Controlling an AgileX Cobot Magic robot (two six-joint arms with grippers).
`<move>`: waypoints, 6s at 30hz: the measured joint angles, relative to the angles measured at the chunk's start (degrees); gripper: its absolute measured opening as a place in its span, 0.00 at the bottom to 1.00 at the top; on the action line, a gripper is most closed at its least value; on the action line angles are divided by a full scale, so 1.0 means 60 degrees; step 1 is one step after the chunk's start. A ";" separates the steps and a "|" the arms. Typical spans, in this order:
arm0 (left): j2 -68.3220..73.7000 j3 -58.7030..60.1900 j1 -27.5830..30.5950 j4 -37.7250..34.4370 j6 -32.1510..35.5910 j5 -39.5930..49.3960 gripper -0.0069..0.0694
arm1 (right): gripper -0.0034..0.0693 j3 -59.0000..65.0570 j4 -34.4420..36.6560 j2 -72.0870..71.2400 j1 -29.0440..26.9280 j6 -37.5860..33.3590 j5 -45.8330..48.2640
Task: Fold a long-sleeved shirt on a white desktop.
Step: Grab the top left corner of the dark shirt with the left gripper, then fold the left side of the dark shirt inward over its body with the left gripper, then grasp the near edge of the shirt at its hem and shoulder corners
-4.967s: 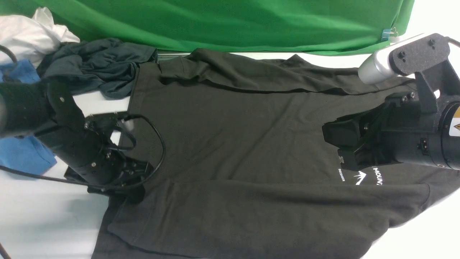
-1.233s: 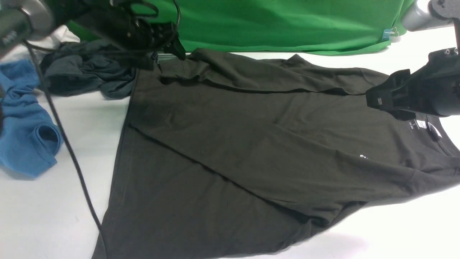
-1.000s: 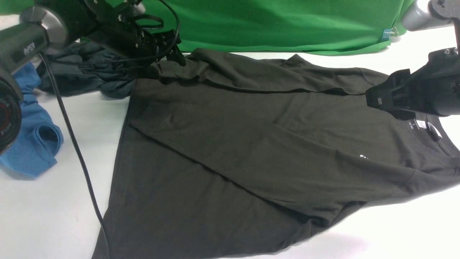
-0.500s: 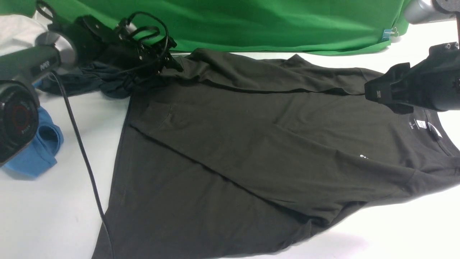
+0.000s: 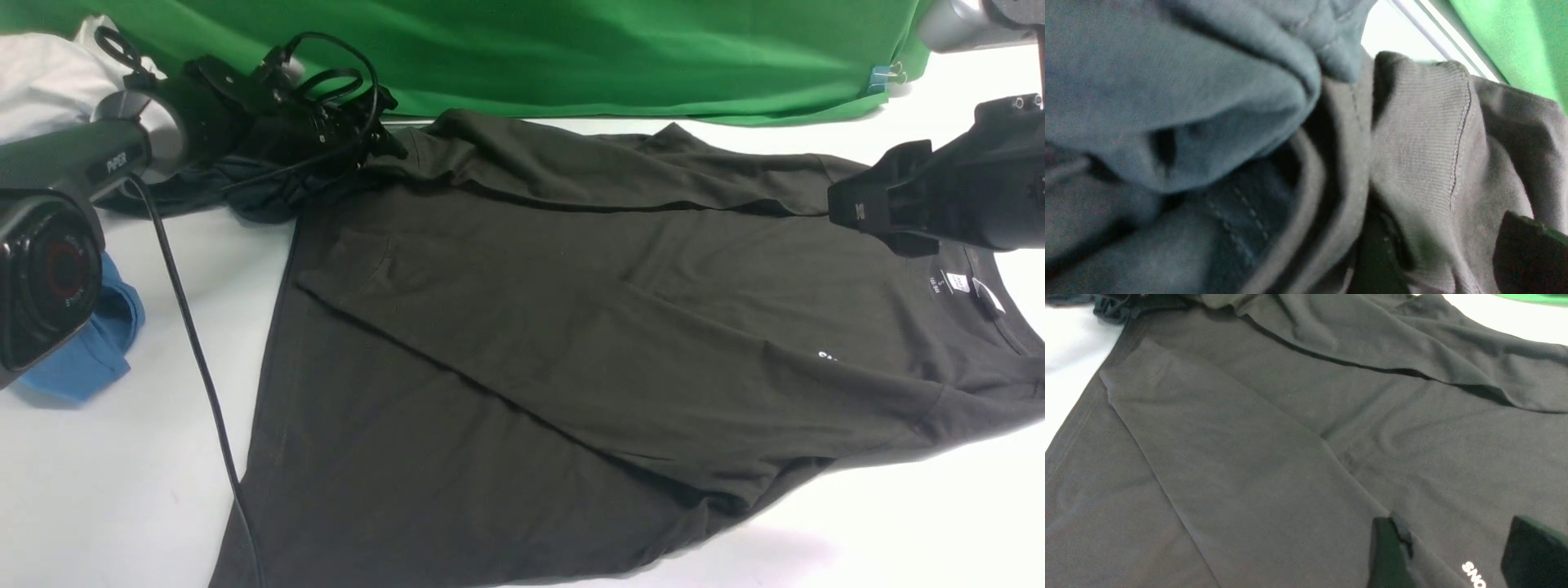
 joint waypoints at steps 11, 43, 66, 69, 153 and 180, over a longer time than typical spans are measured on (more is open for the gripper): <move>0.0000 0.0000 0.0000 -0.0032 0.0256 0.0053 0.14 | 0.59 0.0000 0.0003 0.0000 0.0000 0.0000 -0.0019; -0.3341 0.0840 -0.0794 0.5082 0.0712 0.3972 0.14 | 0.59 -0.0008 0.0000 -0.0261 0.0000 -0.0007 0.0653; -0.4888 0.3142 -0.0794 0.4642 0.1239 0.4439 0.14 | 0.59 -0.0008 -0.0031 -0.0830 0.0000 -0.0181 0.0746; -0.5361 0.3142 -0.0794 0.4607 0.1259 0.4457 0.14 | 0.59 -0.0008 -0.0031 -0.0830 0.0000 -0.0181 0.0754; -1.1239 1.1398 0.0809 0.5769 -0.0284 0.3442 0.14 | 0.59 0.0515 -0.3801 0.0927 0.0000 -0.2985 0.3809; -1.1071 1.1398 0.1026 0.5814 -0.0267 0.3201 0.14 | 0.18 0.4249 -0.3981 0.2976 0.0000 -0.6612 -0.2691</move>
